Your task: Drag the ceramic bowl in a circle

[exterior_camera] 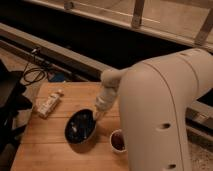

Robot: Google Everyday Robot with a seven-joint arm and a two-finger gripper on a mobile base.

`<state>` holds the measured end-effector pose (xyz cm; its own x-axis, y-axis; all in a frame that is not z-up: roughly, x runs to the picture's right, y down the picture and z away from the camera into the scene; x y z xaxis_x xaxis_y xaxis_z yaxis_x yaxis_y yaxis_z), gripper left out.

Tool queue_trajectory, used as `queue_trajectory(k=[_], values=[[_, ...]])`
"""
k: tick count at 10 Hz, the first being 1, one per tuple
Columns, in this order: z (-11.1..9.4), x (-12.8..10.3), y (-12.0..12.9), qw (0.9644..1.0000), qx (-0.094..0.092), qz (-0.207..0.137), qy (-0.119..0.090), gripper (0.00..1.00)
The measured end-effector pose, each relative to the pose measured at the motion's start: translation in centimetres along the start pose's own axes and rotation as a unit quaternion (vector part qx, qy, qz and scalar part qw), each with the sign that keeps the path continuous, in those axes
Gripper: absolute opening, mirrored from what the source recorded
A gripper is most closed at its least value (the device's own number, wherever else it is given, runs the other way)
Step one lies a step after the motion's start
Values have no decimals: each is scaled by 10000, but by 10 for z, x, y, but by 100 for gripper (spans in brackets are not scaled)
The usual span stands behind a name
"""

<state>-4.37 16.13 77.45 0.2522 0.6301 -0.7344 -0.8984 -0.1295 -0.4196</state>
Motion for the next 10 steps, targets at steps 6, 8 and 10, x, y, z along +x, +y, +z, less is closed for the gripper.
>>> queue_trajectory(k=[6, 8, 10], values=[[10, 7, 13, 9999, 136, -43, 86, 0], [14, 10, 18, 9997, 197, -63, 132, 0], [16, 10, 20, 9996, 249, -70, 145, 0]])
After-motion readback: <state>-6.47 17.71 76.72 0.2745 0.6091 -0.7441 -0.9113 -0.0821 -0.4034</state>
